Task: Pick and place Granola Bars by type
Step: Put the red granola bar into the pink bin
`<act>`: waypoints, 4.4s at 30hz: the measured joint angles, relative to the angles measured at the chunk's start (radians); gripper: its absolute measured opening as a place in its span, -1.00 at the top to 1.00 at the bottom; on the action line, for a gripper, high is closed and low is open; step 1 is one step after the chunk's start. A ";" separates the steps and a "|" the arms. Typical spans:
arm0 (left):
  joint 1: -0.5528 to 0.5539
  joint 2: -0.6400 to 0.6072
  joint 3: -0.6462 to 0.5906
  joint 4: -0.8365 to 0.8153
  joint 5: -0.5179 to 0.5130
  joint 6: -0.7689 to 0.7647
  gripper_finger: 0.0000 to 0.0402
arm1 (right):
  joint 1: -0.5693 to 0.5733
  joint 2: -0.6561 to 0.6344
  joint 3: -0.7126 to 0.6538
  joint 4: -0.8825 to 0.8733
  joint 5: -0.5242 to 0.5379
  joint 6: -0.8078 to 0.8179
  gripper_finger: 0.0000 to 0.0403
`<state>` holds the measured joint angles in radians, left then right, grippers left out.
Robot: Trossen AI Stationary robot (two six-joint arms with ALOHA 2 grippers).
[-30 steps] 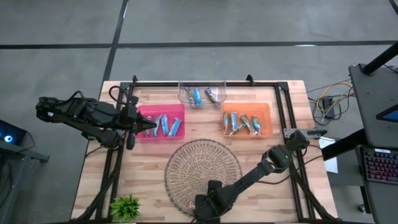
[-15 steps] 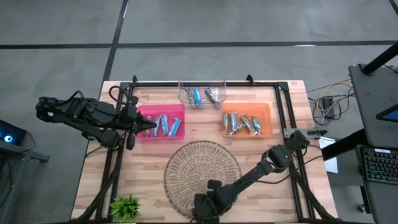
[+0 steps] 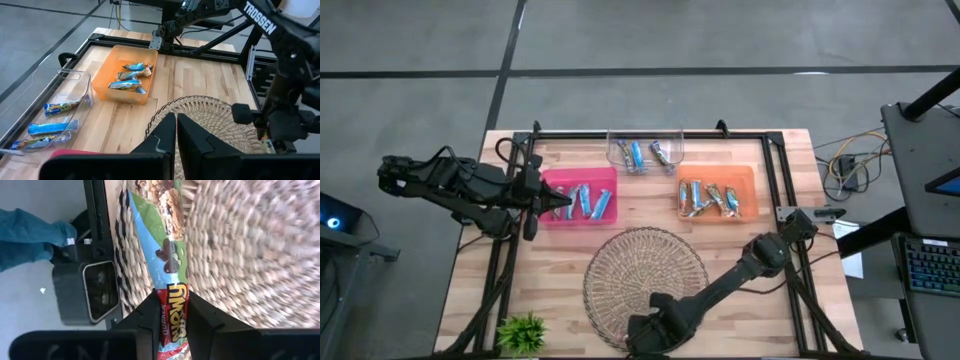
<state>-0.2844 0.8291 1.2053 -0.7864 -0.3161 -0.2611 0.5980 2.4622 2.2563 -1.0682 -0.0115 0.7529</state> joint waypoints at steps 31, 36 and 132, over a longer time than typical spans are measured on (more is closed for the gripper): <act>0.000 0.000 0.000 0.000 0.000 0.000 1.00 | -0.064 -0.241 0.100 -0.155 0.153 0.006 0.71; 0.000 0.000 0.000 0.000 0.000 0.001 1.00 | -0.108 -0.293 0.100 -0.157 0.217 0.002 0.71; 0.001 -0.306 -0.035 -0.289 -0.122 -0.082 1.00 | -0.734 -0.313 -0.610 1.108 -0.140 0.569 0.71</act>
<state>-0.2832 0.5236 1.1706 -1.0756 -0.4385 -0.3435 -0.1362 2.1494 1.6466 0.0403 -0.1513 1.3218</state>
